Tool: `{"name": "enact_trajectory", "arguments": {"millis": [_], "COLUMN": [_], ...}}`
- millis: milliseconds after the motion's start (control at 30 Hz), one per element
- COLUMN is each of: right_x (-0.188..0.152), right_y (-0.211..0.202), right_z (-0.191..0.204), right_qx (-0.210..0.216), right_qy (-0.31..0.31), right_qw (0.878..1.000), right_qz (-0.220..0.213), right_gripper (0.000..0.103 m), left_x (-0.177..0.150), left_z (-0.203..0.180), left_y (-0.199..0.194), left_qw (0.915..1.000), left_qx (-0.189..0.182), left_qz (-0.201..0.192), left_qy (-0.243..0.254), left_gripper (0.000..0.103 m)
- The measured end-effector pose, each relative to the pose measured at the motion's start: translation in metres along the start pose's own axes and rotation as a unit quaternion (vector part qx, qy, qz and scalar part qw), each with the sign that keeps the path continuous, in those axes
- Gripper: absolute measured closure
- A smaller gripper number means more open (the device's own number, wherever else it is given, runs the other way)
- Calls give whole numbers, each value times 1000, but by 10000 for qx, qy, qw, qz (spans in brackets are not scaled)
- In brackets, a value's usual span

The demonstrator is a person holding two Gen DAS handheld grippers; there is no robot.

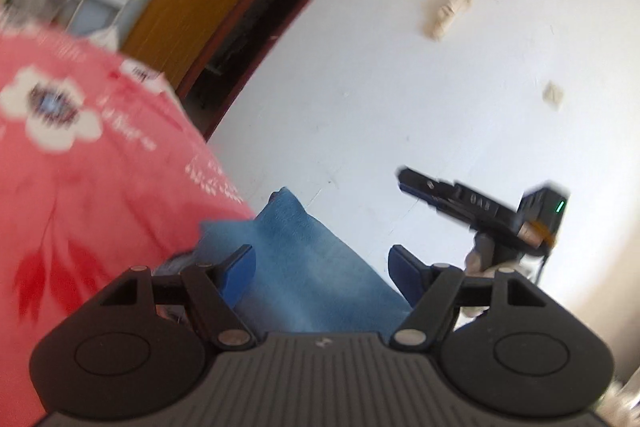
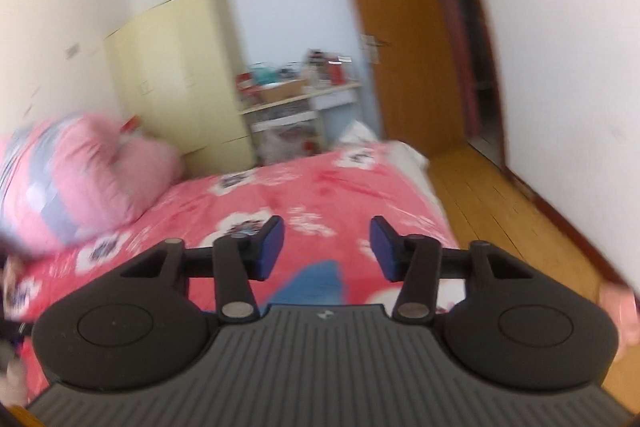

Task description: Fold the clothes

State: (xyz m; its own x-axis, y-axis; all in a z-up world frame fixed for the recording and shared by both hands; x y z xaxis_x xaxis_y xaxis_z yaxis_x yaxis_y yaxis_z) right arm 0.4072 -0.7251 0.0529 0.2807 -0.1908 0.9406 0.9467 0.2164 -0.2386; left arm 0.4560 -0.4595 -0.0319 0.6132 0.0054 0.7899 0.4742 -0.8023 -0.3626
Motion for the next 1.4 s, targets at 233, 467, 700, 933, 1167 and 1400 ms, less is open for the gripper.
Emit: {"name": "enact_trajectory", "arguments": {"millis": [233,467,700,933,1167,1400], "right_x": [-74,-80,-89,-106,-163,-217], "right_y": [68,36,-31,-73,-186,-202], "right_z": [-11,-18,26,50,117,214], "right_qx": [-534,-799,-321,-1094,-1448,-1522], "right_qy": [-305,66,-246,-114,666,1282], "right_qw": [9900,9932,9950,9907,9861,9759], "right_qz": [1269,844,910,804,474,895], "right_gripper": [63,63,64,56,9,2], "left_x": [-29,-18,-62,-55,-89,-137], "left_z": [17,-4,-47,-71,-68,-64], "left_y": [53,28,21,-13,-138,-262], "left_qw": [9964,9957,9781,9720,9707,9756], "left_qx": [778,515,230,733,1441,2027], "left_qz": [203,-149,52,-40,384,97], "left_qy": [282,751,2066,2234,1886,836], "left_gripper": [40,32,25,27,18,4]}}
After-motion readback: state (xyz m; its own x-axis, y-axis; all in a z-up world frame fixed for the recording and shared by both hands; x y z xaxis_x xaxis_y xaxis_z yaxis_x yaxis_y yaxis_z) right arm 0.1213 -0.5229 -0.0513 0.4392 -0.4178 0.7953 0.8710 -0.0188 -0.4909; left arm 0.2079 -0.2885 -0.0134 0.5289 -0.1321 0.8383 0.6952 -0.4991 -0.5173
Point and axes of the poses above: each gripper's, at about its wrist camera, not at the fingertips, and y roughly the way its jaws point, z to its left, x to its top, the point moved 7 cm from there along y, roughly the way its jaws point, and after that the axes turned 9 degrees about x, right-handed, at the moved point
